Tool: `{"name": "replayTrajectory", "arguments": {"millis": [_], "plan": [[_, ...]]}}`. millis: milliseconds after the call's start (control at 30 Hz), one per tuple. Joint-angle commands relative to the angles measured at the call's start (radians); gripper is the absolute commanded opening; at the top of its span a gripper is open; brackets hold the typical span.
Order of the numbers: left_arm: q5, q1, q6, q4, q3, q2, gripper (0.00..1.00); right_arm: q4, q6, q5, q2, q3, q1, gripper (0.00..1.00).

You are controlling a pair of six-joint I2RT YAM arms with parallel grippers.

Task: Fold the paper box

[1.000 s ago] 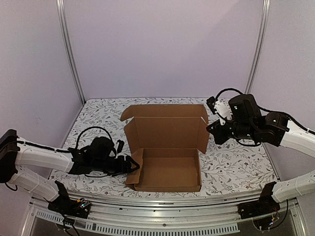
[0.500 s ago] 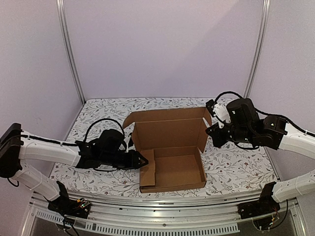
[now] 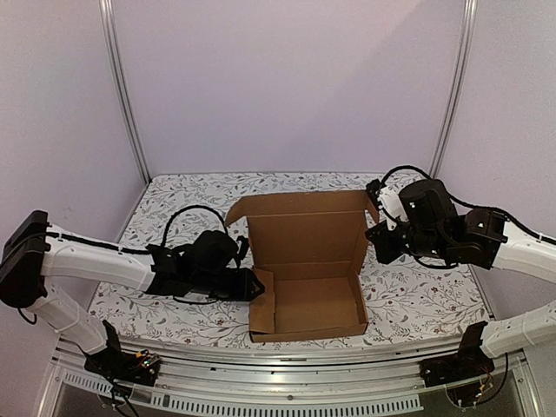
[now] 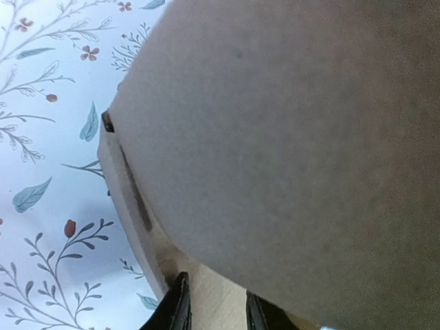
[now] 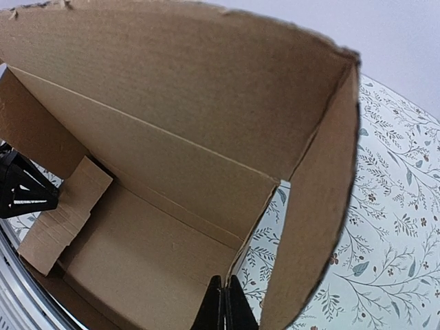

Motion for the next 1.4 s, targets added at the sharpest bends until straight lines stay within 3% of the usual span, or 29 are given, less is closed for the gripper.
{"name": "replayTrajectory", "arguments": {"millis": [0, 500, 733, 1000, 1200, 1367], "plan": [[-0.026, -0.048, 0.060, -0.103, 0.041, 0.038, 0.26, 0.028, 0.012, 0.002, -0.019, -0.018, 0.020, 0.00], [-0.047, -0.054, 0.203, -0.322, 0.136, -0.160, 0.32, 0.019, 0.043, 0.041, -0.030, -0.041, 0.022, 0.00], [-0.216, -0.051, 0.279, -0.529, 0.233, -0.260, 0.32, 0.019, 0.045, 0.050, -0.033, -0.038, 0.028, 0.00], [-0.254, -0.045, 0.326, -0.589, 0.341, -0.245, 0.30, 0.014, 0.050, 0.063, -0.036, -0.029, 0.032, 0.00], [-0.331, -0.045, 0.358, -0.702, 0.415, -0.239, 0.38, 0.015, 0.048, 0.061, -0.025, -0.022, 0.031, 0.00], [-0.333, -0.042, 0.382, -0.681, 0.418, -0.214, 0.38, 0.017, 0.050, 0.061, -0.025, -0.019, 0.033, 0.00]]}}
